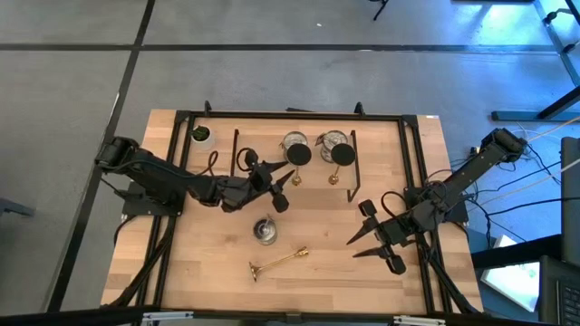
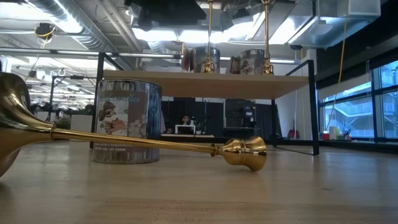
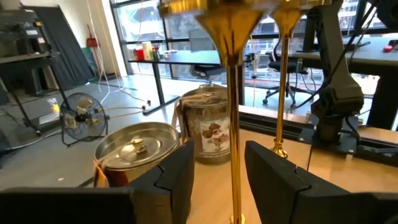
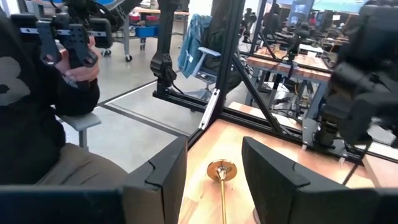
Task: Pick & Place candle stick holders
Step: Put the silver scented candle on the shelf
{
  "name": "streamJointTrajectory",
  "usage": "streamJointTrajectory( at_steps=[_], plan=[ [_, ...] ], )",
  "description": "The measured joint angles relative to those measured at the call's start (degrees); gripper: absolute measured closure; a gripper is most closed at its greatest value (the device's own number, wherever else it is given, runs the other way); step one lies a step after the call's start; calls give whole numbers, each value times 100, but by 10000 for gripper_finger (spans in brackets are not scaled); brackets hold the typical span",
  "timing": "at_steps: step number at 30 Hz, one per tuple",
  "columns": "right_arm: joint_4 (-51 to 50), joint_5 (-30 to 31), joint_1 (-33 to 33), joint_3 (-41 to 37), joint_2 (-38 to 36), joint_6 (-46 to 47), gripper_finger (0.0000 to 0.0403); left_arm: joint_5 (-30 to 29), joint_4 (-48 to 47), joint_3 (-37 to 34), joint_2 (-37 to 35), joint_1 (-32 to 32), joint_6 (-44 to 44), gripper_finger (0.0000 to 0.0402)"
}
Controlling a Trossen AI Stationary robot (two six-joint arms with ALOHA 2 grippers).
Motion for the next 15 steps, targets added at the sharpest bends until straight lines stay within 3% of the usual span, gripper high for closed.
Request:
streamJointTrajectory(
  at_steps=[5,11,15],
  plan=[
    [-37,-68,0,0,0,24,247,-157,-175,2,-133,-162,-1,264],
    [-73,-931,-124,0,-136,31,247,-271,-218,2,-149,-326,-1,267],
    [-323,-1188,-246,4,-194,125,247,-282,-231,2,-149,-446,-1,268]
  ],
)
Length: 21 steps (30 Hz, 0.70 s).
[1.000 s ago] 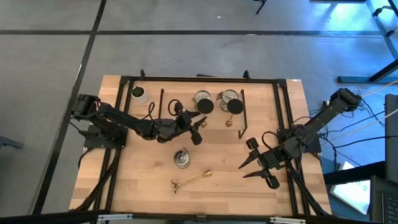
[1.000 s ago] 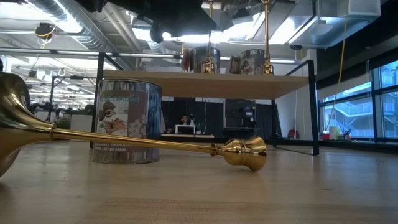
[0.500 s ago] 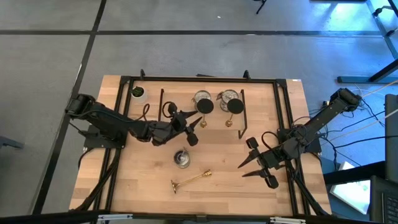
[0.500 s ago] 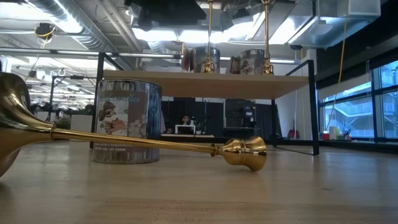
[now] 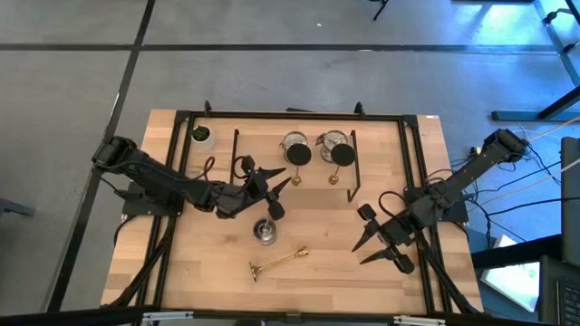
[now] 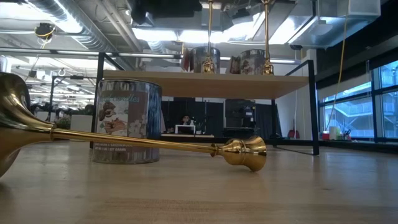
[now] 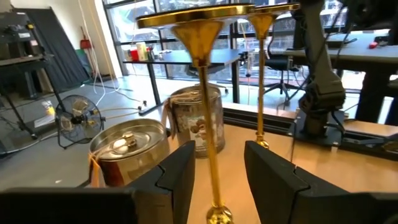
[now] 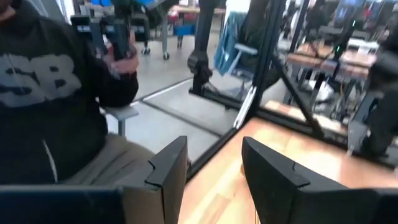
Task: Pick & Place candle stick holders
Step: Put the silver scented candle on the shelf
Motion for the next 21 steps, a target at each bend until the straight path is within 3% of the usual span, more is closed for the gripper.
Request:
streamJointTrajectory(
  at_steps=[12,17,21],
  plan=[
    [-803,-324,-16,0,-245,238,247,241,-348,-3,-338,-712,-93,290],
    [-989,-449,429,-12,-95,403,247,783,-503,-3,-422,-1201,-177,300],
    [-585,-416,743,-152,102,421,247,1706,-494,-4,-363,-1511,-415,302]
  ],
)
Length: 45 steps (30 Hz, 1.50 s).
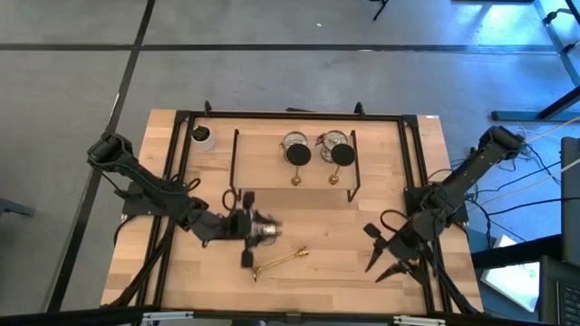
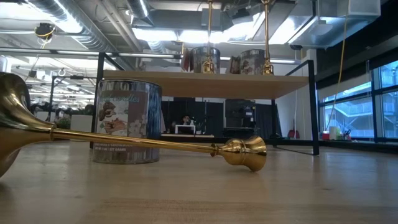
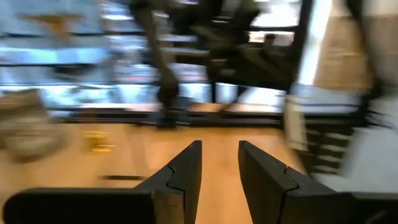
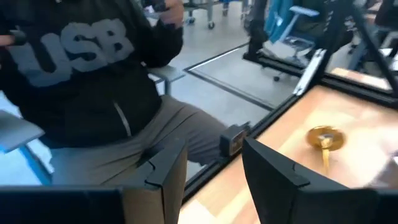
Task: Pick & Place candle stick holders
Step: Put the silver scented candle on the shelf
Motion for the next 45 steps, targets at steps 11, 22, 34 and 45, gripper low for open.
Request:
streamJointTrajectory(
  at_steps=[11,22,34,45],
  plan=[
    [782,395,167,-117,658,-20,247,1607,1307,0,719,-667,71,304],
    [3592,1503,-648,979,564,790,247,1496,2044,4,712,-285,594,304],
    [1754,2124,-640,3069,1502,92,247,1076,1950,4,710,670,4,304],
    [1318,1961,-571,3166,1598,431,247,2509,1880,4,704,1256,-1091,304]
  ],
)
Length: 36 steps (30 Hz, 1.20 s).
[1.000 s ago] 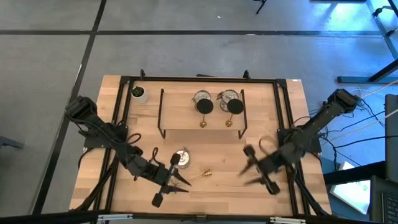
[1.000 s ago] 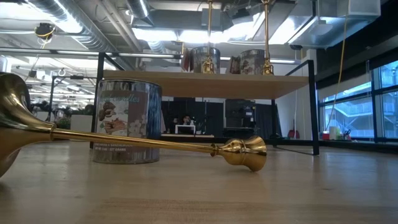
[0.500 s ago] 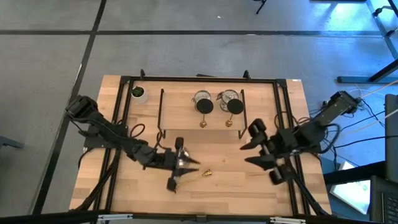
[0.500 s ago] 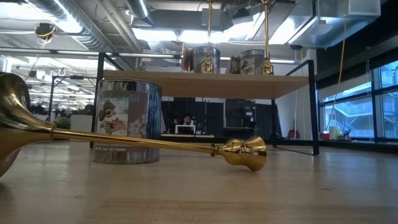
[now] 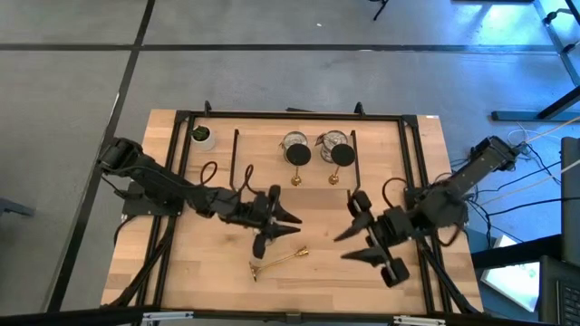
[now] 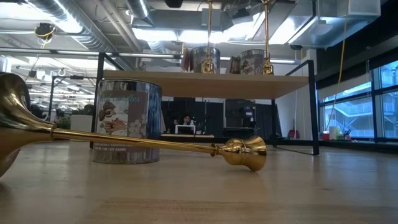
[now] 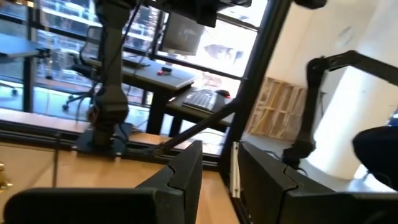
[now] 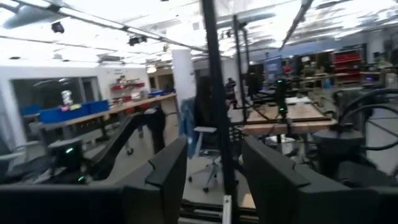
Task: Pick & Place candle stick holders
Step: Put the silver scented candle on the shelf
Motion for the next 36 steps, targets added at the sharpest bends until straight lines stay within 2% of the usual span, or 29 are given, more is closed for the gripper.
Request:
streamJointTrajectory(
  at_steps=[7,13,18,22,31,36],
  plan=[
    [-655,-144,1,0,-62,-405,247,7,42,0,1,-162,79,304],
    [-2268,-1253,-323,-37,-68,-888,247,-3,41,0,0,-410,309,304],
    [-2339,-2032,-770,-439,-67,-872,247,-6,-2,0,0,-616,348,304],
    [-2523,-2534,-1178,-450,-152,-928,247,-121,-38,0,1,-684,407,304],
    [-2479,-2737,-1447,-1118,-645,-1168,247,-637,-71,3,115,-743,719,304],
    [-1674,-2741,-1588,-1947,-1335,-1038,247,-997,-85,2,160,-734,661,304]
  ],
)
